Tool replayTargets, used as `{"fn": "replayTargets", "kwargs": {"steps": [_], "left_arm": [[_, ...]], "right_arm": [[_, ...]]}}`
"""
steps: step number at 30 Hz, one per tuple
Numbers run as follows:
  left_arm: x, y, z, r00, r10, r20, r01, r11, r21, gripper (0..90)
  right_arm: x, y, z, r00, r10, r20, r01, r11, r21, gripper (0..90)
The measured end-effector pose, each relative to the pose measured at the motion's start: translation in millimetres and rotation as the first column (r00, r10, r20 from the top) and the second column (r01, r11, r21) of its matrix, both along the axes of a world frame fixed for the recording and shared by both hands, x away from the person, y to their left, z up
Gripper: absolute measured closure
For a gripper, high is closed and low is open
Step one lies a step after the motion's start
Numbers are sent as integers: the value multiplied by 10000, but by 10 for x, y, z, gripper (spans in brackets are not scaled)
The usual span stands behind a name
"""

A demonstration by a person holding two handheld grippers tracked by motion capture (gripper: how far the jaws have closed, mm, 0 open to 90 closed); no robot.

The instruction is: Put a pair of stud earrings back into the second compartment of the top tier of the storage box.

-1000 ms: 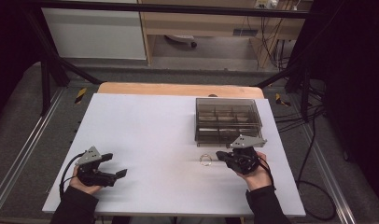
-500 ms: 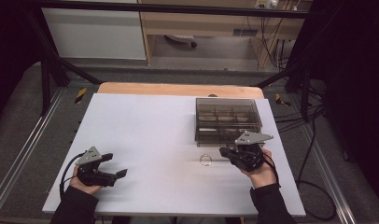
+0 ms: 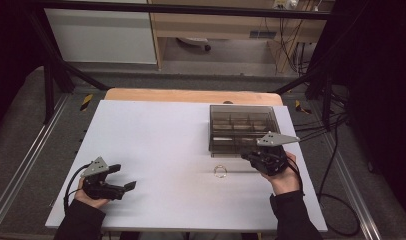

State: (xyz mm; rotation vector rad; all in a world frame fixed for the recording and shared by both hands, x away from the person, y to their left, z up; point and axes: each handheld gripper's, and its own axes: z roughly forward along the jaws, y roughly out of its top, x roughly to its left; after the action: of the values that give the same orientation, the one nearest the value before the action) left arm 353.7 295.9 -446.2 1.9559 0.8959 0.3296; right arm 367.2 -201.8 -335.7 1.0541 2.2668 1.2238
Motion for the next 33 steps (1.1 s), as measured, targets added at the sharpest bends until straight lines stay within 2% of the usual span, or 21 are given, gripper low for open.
{"fn": "replayTargets", "kwargs": {"steps": [14,27,33], "left_arm": [[2,2,-3,10000,2,-14,-2,10000,-7,55],[2,1,-4,10000,0,-17,0,10000,2,55],[3,1,-5,10000,-5,-20,5,10000,0,55]], "right_arm": [[192,-15,9,9983,-566,150,568,9983,-95,887],[380,-10,-93,9952,-977,96,978,9950,-222,888],[439,24,-153,9939,-1104,43,1105,9928,-472,888]]}}
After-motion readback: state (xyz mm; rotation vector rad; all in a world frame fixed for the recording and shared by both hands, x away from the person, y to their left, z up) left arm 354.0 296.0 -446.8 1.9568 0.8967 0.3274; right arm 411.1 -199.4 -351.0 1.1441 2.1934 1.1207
